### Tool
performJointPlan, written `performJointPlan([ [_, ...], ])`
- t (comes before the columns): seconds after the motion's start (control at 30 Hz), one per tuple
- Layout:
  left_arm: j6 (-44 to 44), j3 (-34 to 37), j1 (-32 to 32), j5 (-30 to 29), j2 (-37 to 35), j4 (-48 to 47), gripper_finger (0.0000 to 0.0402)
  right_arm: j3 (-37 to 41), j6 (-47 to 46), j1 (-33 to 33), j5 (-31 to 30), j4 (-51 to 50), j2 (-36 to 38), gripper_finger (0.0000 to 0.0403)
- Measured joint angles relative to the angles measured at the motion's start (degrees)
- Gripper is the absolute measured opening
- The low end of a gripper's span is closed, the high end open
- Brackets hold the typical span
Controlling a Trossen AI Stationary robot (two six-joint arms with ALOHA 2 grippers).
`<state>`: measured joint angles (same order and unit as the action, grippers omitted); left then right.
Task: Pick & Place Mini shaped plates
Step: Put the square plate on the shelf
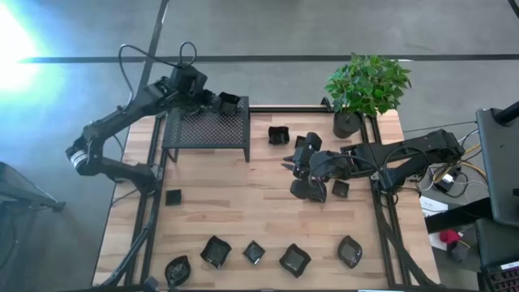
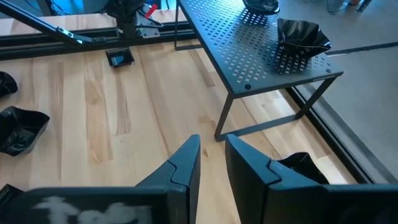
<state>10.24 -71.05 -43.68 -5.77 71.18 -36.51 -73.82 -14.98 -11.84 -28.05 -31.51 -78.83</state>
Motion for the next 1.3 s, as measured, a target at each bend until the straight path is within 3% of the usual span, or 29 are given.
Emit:
performJointPlan([
  [0.23, -4.56, 0.0, 5.15, 1.19, -5.81, -11.93, 0.0062, 0.0, 0.33, 0.0, 0.0, -0.01, 0.0, 0.0075],
  [0.47, 1.63, 0.02, 16.84, 1.27, -10.11, -23.24, 0.0062, 0.0, 1.95, 0.0, 0.0, 0.01, 0.0, 0.0068],
  [0.93, 31.16, 0.87, 45.43, -7.6, -8.84, -39.48, 0.0062, 0.0, 3.22, -0.02, 0.04, -0.01, 0.0, 0.0071],
  [1.3, 55.88, 9.72, 59.16, -3.18, -7.29, -39.42, 0.0062, 0.0, 3.61, -0.02, 0.2, -0.04, 0.0, 0.007],
])
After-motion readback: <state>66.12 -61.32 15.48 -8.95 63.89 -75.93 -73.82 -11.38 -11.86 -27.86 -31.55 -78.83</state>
